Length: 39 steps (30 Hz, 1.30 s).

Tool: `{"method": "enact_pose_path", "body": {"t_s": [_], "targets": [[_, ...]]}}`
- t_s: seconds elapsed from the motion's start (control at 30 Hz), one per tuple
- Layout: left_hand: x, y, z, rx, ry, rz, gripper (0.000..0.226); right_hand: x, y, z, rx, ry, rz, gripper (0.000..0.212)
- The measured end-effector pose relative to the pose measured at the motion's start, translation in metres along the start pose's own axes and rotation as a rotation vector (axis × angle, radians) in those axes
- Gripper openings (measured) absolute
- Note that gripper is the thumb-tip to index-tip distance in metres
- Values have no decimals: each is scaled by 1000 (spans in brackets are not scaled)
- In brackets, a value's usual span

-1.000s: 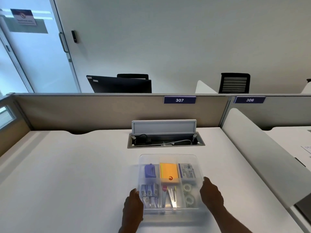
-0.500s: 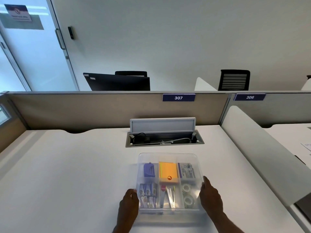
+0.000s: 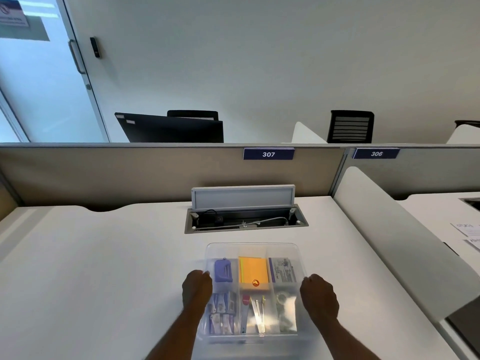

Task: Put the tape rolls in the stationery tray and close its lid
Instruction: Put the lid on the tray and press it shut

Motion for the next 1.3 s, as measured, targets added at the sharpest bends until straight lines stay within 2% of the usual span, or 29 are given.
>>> {"method": "enact_pose_path", "body": {"t_s": [0.17, 0.3, 0.47, 0.6, 0.63, 0.7, 0.77, 0.9, 1.03, 1.13, 1.3], "targets": [[5, -9, 1, -54, -54, 47, 25, -3, -8, 1, -29, 13, -16, 34], [12, -17, 1, -73, -121, 93, 31, -9, -14, -6, -73, 33, -11, 31], [16, -23, 7, -67, -134, 116, 32, -15, -19, -1, -43, -26, 131, 30], [15, -23, 8, -66, -133, 38, 41, -8, -19, 0, -28, 20, 111, 22], [13, -25, 7, -48, -142, 22, 45, -5, -19, 1, -12, 67, 90, 28], [11, -26, 6, -4, -166, 20, 52, 1, -24, 1, 45, 214, 35, 57], [10, -26, 7, 32, -178, 33, 55, 7, -25, -1, 120, 290, 5, 67], [8, -25, 1, 56, -224, 160, 62, 13, -28, 4, 196, 384, -127, 70], [2, -27, -5, 64, -314, 226, 69, 18, -30, 17, 260, 391, -156, 81], [3, -28, -4, 64, -314, 232, 70, 21, -36, 23, 350, 358, -151, 84], [-2, -27, 1, 26, -298, 218, 49, 20, -41, 28, 317, 352, -109, 75]]}}
Point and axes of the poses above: each hand's wrist, its own z-axis towards the middle knuckle, its own y-axis out of the back of the hand, x = y × z, the point moved 6 cm from there along z, towards the middle knuckle, and after that the axes turned 14 degrees about -x, right-handed, at the moved point
